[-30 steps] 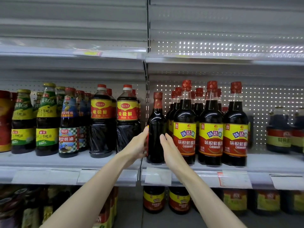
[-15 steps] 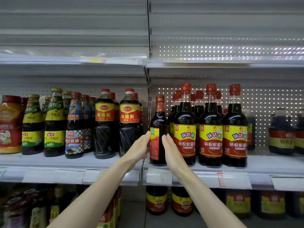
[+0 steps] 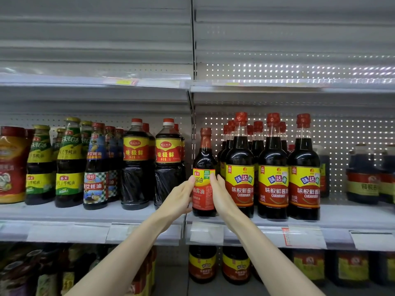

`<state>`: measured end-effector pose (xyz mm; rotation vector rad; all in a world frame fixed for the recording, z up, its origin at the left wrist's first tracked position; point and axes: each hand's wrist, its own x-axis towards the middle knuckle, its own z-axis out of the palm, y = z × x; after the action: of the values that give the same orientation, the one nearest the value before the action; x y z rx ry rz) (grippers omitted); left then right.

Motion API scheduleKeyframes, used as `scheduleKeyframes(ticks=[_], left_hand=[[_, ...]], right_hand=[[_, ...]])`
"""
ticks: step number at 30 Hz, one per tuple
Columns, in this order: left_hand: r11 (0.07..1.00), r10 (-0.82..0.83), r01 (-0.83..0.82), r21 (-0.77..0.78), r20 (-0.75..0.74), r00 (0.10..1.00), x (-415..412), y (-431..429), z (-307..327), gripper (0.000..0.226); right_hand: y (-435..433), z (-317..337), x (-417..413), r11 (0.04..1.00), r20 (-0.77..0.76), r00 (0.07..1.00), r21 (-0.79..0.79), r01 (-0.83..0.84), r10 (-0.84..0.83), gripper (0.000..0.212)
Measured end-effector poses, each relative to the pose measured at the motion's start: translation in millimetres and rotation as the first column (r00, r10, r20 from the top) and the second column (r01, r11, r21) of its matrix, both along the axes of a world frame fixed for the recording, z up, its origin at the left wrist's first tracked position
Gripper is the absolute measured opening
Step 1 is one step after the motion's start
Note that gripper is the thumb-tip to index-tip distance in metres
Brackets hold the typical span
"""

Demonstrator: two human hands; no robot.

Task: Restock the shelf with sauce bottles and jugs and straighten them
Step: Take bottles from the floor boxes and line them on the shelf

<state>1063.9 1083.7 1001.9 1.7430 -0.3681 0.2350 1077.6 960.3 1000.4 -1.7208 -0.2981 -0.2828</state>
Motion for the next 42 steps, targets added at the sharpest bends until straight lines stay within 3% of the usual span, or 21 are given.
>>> scheduleKeyframes(ticks=[12, 15, 18, 27, 31, 36, 42], left_hand=[[0.997, -0.031, 0.030, -0.073, -0.011, 0.999, 7.3, -3.8, 0.5, 0.027], [0.997, -0.035, 0.035, -0.067, -0.002, 0.999, 7.6, -3.0, -1.4, 0.026], [0.999, -0.008, 0.009, -0.046, 0.023, 1.000, 9.4, -1.3, -5.4, 0.028], [0.999, 0.031, -0.032, 0.015, 0.074, 0.997, 5.6, 0.7, -7.7, 0.031], [0.998, 0.026, -0.029, 0.048, 0.066, 0.998, 10.5, -2.4, -6.2, 0.029], [0.999, 0.008, -0.008, -0.040, 0.017, 1.000, 7.5, -6.9, -5.1, 0.045], [0.998, 0.017, -0.015, -0.062, 0.018, 1.000, 7.7, -7.7, -5.9, 0.044]], right_hand=[[-6.2, -5.7, -20.4, 0.999, 0.119, 0.992, -0.033, -0.036, 0.040, 0.034], [-8.9, -4.8, -17.9, 0.999, 0.088, 0.995, -0.012, -0.041, 0.042, 0.041], [-9.0, -1.9, -15.3, 0.998, 0.065, 0.996, 0.018, -0.065, 0.064, 0.033], [-4.5, -6.6, -6.5, 0.999, 0.036, 0.998, -0.009, -0.044, 0.044, 0.067], [-9.4, -9.5, -13.8, 0.998, 0.076, 0.995, 0.011, -0.059, 0.058, 0.048], [-15.8, -7.1, -11.0, 0.996, 0.031, 0.997, 0.053, -0.069, 0.068, 0.048], [-17.3, -8.9, -8.8, 0.994, 0.013, 0.997, 0.082, -0.078, 0.077, 0.048]])
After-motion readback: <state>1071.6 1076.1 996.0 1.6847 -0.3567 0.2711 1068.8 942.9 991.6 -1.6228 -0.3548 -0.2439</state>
